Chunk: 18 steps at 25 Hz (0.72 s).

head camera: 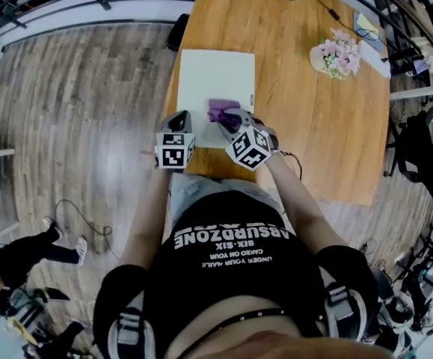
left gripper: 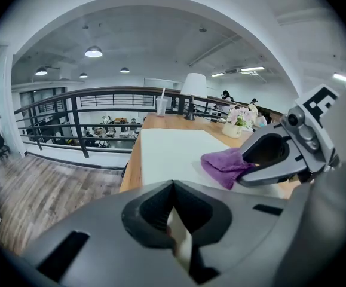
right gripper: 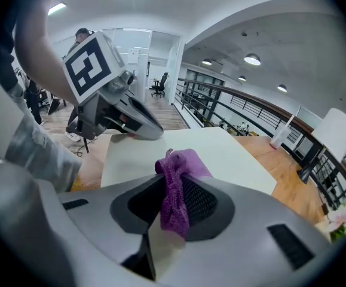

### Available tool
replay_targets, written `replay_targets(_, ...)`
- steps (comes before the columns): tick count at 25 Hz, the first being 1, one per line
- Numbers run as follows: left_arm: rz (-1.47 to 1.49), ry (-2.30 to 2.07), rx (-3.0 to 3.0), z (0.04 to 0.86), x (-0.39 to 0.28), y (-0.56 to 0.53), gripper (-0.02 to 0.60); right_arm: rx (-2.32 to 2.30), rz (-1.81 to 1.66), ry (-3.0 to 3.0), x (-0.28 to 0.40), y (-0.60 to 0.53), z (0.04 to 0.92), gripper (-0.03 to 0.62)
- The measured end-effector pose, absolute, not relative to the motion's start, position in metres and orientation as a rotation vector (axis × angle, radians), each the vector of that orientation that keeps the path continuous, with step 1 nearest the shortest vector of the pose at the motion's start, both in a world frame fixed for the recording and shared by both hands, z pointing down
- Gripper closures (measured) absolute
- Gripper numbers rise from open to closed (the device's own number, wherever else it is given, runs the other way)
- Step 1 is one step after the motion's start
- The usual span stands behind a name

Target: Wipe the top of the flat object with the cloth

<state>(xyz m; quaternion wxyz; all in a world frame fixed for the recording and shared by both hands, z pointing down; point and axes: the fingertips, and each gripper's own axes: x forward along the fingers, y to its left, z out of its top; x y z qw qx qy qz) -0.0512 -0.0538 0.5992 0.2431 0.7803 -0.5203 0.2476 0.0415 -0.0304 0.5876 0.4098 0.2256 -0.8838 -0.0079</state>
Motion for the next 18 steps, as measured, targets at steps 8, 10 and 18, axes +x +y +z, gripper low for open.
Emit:
replay_targets(8,0.711,-1.423,2.112,0.600,-0.052,-0.053,0.566,0.488,0.022,-2.223,0.040,0.003,0.585,0.493)
replay_targets(10,0.714,-1.421,2.104,0.601,-0.053,-0.052,0.566,0.472,0.028,-2.226,0.040,0.012,0.584,0.493)
replay_targets(18,0.694,-1.430,2.106,0.598,-0.054,-0.053,0.566,0.350,0.110,-2.242,0.032,0.048,0.579,0.493)
